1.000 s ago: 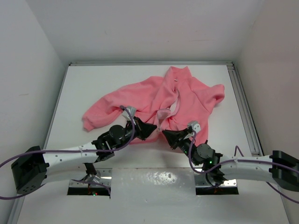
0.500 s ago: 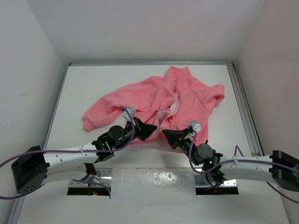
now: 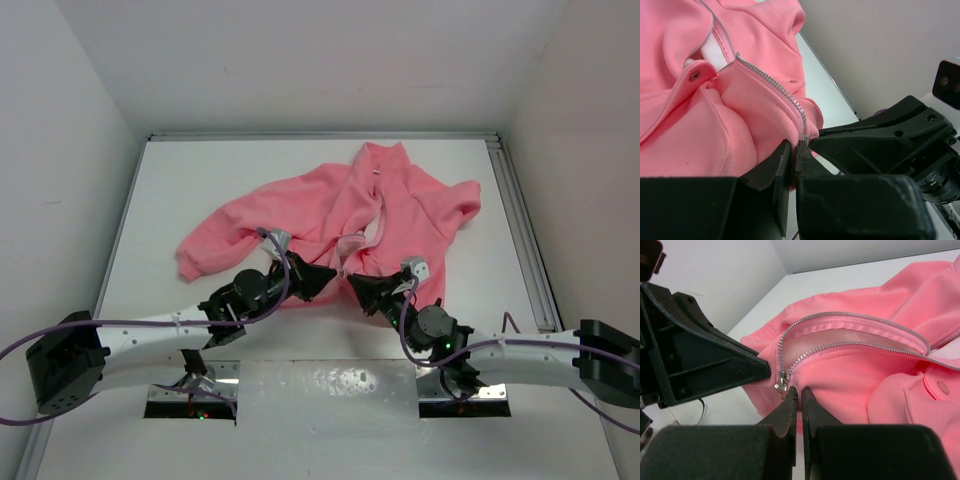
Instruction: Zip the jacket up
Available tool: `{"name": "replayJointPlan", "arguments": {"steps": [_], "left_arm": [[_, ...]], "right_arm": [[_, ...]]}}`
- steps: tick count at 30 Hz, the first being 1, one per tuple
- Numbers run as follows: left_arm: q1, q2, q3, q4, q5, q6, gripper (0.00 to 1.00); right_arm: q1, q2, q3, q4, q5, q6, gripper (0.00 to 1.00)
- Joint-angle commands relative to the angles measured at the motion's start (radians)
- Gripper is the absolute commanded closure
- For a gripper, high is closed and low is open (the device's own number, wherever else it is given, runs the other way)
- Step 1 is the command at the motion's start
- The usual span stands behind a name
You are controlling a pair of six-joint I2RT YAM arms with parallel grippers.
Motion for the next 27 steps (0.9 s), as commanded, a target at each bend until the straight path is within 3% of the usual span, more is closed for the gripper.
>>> {"name": "replayJointPlan", "arguments": {"steps": [1,18,27], "left_arm": [[0.000,0.009,-0.006,0.059,0.024,0.010,1.00],[-0.022,0.011,0.001,0.030,0.038,0.026,1.00],[-0.028,-0.014,0.037,-0.103,0.062,0.020,1.00]], "right_arm": [[0.006,-0.006,0.061,0.058,0.035,0.035,1.00],[0.006,-0.046,0.170,-0.151,0.013,0.111,1.00],[0.005,-0.074,0.193,-0.187,-0.004,0.103,1.00]]}}
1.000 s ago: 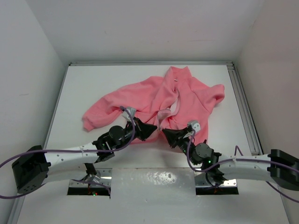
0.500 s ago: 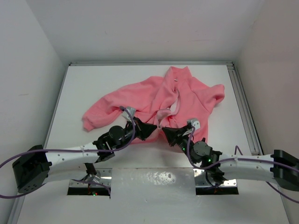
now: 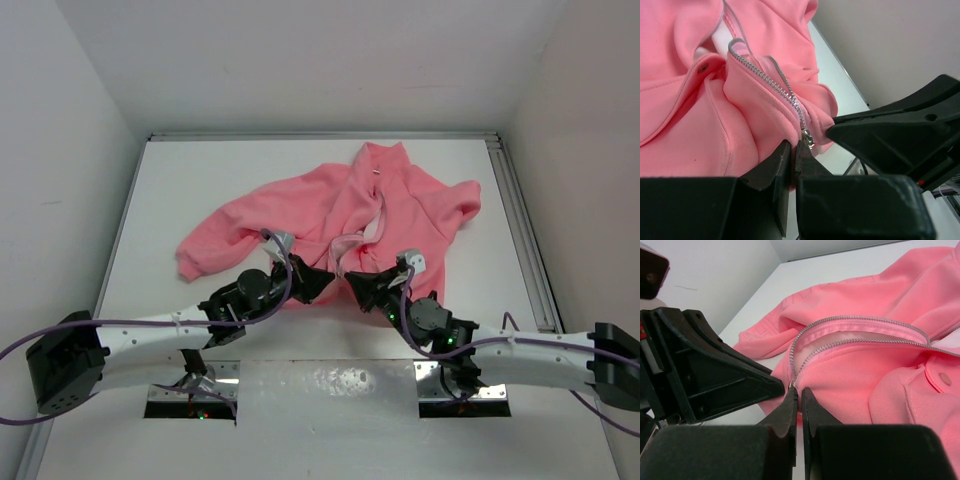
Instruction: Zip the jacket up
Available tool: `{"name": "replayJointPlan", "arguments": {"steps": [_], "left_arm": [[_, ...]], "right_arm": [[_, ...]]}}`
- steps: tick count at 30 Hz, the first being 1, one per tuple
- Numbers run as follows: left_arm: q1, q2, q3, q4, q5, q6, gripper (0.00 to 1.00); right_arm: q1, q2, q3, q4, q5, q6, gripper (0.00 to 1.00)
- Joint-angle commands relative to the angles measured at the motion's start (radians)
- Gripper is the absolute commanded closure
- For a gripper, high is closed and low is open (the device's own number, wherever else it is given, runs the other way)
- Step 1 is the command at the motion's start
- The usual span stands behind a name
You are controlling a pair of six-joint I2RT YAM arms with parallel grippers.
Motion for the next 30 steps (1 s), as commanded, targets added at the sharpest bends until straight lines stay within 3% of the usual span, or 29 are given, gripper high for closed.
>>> {"name": "replayJointPlan", "arguments": {"steps": [1,5,10,18,23,30], "left_arm": [[-0.020,-0.032,0.039,-0.085,0.064,-0.005,1.00],[-0.020,-0.075,0.039,-0.127,0.086,-0.023,1.00],[-0.019,-0.115,0.023,-0.052,0.217,-0.092,1.00],[-0.020,-0.134,-0.044,0.077,0.308,-0.254,1.00],[-0.020,-0.130,-0.133,0.117,0.233,-0.333,1.00],[-0.020,-0.189,-0.192,0.109,0.129,-0.382,1.00]], "right_arm": [[0.006,-0.031,0.068,0.073,-0.028,0.019,1.00],[0.005,-0.056,0.068,0.039,-0.056,0.027,1.00],[0.006,-0.039,0.062,-0.010,-0.053,0.050,1.00],[0.006,-0.015,0.027,0.100,-0.108,0.070,1.00],[0.006,-0.062,-0.010,0.199,-0.139,0.056,1.00],[0.006,-0.206,-0.019,0.081,-0.127,0.062,1.00]]}}
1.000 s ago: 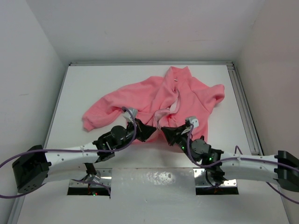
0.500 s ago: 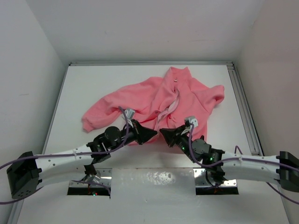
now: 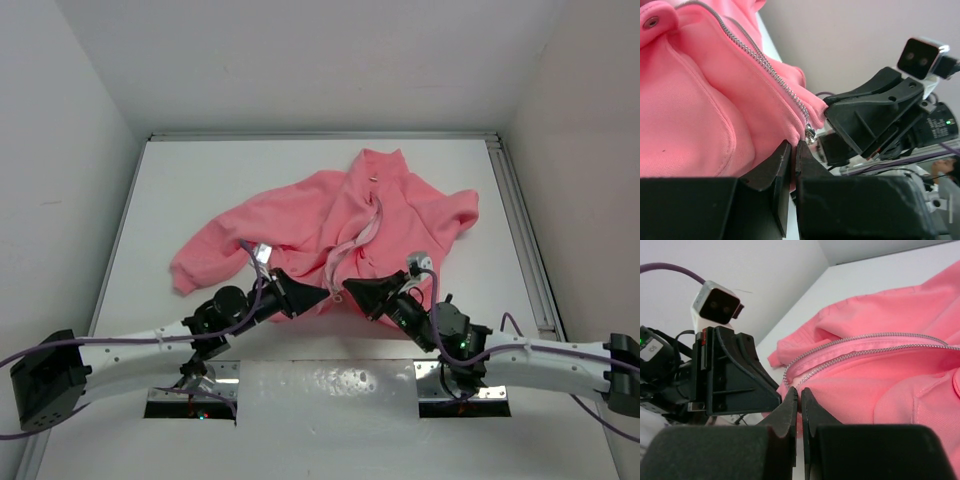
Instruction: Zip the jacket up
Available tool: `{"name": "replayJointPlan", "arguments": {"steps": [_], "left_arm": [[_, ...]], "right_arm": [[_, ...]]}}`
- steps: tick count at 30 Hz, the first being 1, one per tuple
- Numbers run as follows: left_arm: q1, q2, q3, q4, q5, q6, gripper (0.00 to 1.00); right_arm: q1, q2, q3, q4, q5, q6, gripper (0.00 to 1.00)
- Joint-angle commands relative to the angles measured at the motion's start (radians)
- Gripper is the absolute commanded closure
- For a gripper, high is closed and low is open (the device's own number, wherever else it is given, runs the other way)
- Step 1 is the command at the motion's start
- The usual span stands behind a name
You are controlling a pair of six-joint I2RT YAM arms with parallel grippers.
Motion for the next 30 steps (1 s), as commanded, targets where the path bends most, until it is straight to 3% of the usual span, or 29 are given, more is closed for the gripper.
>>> {"name": "replayJointPlan", "arguments": {"steps": [1,13,17,20,21,25,30], "left_arm": [[-0.018,-0.007,-0.004,-0.001,-0.002,-0.050,1.00],[-0.018,0.139,0.070,0.080,0.239,-0.114,1.00],[-0.017,0.131,0.055,0.089,0.241,-0.128,1.00],[-0.017,0.131,0.048,0.085,0.255,-0.128,1.00],[-0.017,0.132,0.032,0.097,0.256,-0.131,1.00],[-0.015,0.140,0.001,0.102,0.264,-0.147,1.00],[-0.015,0.151,-0.024,0.117,0.275,-0.160,1.00]], "right_arm": [[-0.001,-0.063,0.013,0.086,0.020,0.016,1.00],[-0.002,-0.021,-0.015,-0.012,0.072,0.050,1.00],[-0.002,-0.052,0.020,-0.172,0.034,0.112,1.00],[-0.001,-0.069,0.047,-0.347,0.031,0.192,0.79],[-0.002,-0.078,0.071,-0.449,0.011,0.209,0.64],[-0.001,-0.102,0.116,-0.626,-0.061,0.284,0.38],[-0.002,-0.133,0.171,-0.779,-0.136,0.342,0.30]]}}
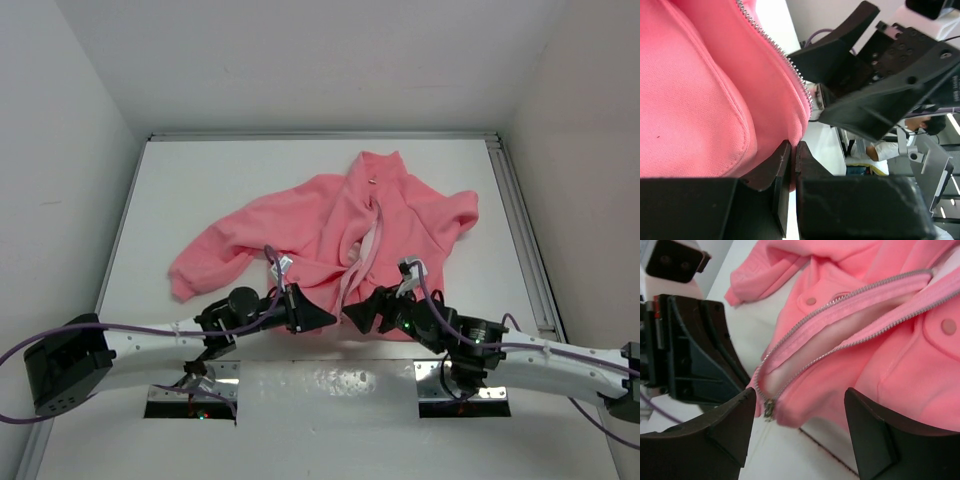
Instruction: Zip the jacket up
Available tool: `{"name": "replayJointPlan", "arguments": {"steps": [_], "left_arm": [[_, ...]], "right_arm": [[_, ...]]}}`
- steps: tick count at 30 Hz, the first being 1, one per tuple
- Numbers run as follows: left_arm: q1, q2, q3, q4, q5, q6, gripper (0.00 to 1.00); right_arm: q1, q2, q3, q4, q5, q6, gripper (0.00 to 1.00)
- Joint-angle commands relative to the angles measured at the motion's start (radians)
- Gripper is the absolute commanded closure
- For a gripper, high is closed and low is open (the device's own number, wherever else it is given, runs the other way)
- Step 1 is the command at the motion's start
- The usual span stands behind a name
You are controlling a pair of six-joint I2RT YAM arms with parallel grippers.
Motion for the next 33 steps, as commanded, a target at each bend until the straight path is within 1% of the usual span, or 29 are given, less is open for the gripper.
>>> {"name": "replayJointPlan", "arguments": {"steps": [1,2,3,4,5,6,8,10,11,12,14,15,17,19,21,23,24,26,29,31,33], "left_arm": [[-0.009,0.002,-0.005,0.073,0.051,-0.018,1.00],[-0.009,0.002,-0.005,0.073,0.052,-0.015,1.00],[-0.009,0.004,-0.009,0.078,0.051,-0.017,1.00],[-0.009,0.005,-0.009,0.085,0.046,-0.021,1.00],[-0.009,0.005,-0.009,0.085,0.046,-0.021,1.00],[-0.009,0.004,-0.008,0.091,0.055,-0.020,1.00],[-0.009,0.001,-0.011,0.093,0.052,-0.018,1.00],[-0.009,-0.002,-0.014,0.094,0.040,-0.020,1.00],[-0.009,-0.002,-0.011,0.096,0.043,-0.017,1.00],[-0.009,-0.002,-0.011,0.098,0.048,-0.014,1.00],[-0.008,-0.002,-0.021,0.111,0.046,-0.018,1.00],[-0.009,-0.002,-0.026,0.117,0.042,-0.021,1.00],[-0.009,-0.004,-0.025,0.124,0.052,-0.027,1.00],[-0.009,-0.006,-0.026,0.122,0.055,-0.023,1.00],[-0.008,-0.006,-0.029,0.125,0.055,-0.030,1.00],[-0.009,-0.007,-0.031,0.139,0.064,-0.038,1.00],[-0.009,-0.009,-0.035,0.150,0.066,-0.040,1.00],[-0.009,-0.010,-0.046,0.170,0.066,-0.049,1.00],[-0.009,-0.012,-0.049,0.191,0.083,-0.055,1.00],[-0.009,-0.012,-0.055,0.202,0.083,-0.056,1.00],[-0.009,-0.012,-0.060,0.214,0.086,-0.067,1.00]], "right_arm": [[0.001,-0.046,0.061,-0.137,-0.066,0.088,0.30],[0.001,-0.060,0.059,-0.142,-0.068,0.094,0.30],[0.001,-0.074,0.052,-0.146,-0.069,0.102,0.34],[0.001,-0.097,0.039,-0.140,-0.087,0.107,0.42],[0.001,-0.105,0.039,-0.140,-0.095,0.110,0.45],[0.001,-0.108,0.039,-0.145,-0.104,0.111,0.50],[0.001,-0.094,0.047,-0.155,-0.159,0.119,0.68],[0.000,-0.088,0.050,-0.165,-0.195,0.143,0.72],[0.001,-0.087,0.041,-0.150,-0.207,0.151,0.72],[0.001,-0.088,0.033,-0.137,-0.225,0.157,0.68],[0.001,-0.076,0.022,-0.125,-0.233,0.153,0.56],[0.000,-0.071,0.024,-0.142,-0.218,0.150,0.45],[0.001,-0.053,0.018,-0.122,-0.222,0.140,0.37],[0.001,-0.038,0.019,-0.100,-0.232,0.120,0.37],[0.001,-0.019,0.019,-0.080,-0.226,0.111,0.41],[0.001,-0.021,-0.001,-0.035,-0.221,0.101,0.42],[0.000,-0.021,-0.016,-0.010,-0.212,0.097,0.45],[0.001,-0.027,-0.028,0.001,-0.204,0.088,0.45],[0.001,-0.051,-0.082,0.091,-0.172,0.102,0.47],[0.000,-0.064,-0.114,0.142,-0.172,0.114,0.51],[0.001,-0.064,-0.129,0.168,-0.176,0.125,0.52]]}}
